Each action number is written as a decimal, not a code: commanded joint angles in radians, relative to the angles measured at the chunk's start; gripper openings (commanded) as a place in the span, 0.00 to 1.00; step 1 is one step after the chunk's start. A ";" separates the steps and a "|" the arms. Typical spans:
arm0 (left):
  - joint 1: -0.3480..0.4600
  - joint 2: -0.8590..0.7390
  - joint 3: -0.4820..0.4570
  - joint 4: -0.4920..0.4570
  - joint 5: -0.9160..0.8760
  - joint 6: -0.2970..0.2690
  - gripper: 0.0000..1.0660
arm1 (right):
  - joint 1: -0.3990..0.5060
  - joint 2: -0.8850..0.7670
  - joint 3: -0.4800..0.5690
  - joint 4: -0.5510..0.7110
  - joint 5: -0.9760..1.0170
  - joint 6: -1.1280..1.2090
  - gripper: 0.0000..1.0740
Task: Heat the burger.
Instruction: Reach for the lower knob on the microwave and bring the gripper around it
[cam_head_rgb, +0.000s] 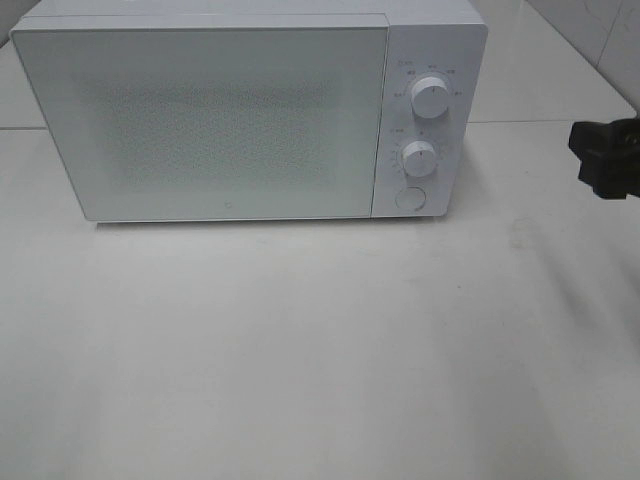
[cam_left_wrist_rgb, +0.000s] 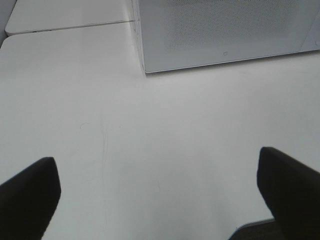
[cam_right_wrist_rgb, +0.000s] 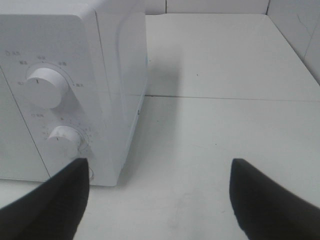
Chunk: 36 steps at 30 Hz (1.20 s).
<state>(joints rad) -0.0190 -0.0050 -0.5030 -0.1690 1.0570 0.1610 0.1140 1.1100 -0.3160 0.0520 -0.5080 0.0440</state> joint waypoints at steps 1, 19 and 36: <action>0.000 -0.025 0.002 0.000 -0.015 -0.009 0.95 | 0.058 0.048 0.041 0.102 -0.130 -0.112 0.70; 0.000 -0.025 0.002 0.000 -0.015 -0.009 0.95 | 0.522 0.326 0.064 0.662 -0.544 -0.356 0.70; 0.000 -0.025 0.002 0.000 -0.015 -0.009 0.95 | 0.702 0.586 -0.118 0.898 -0.669 -0.338 0.72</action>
<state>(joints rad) -0.0190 -0.0050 -0.5030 -0.1680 1.0570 0.1610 0.8130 1.6960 -0.4240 0.9480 -1.1630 -0.2980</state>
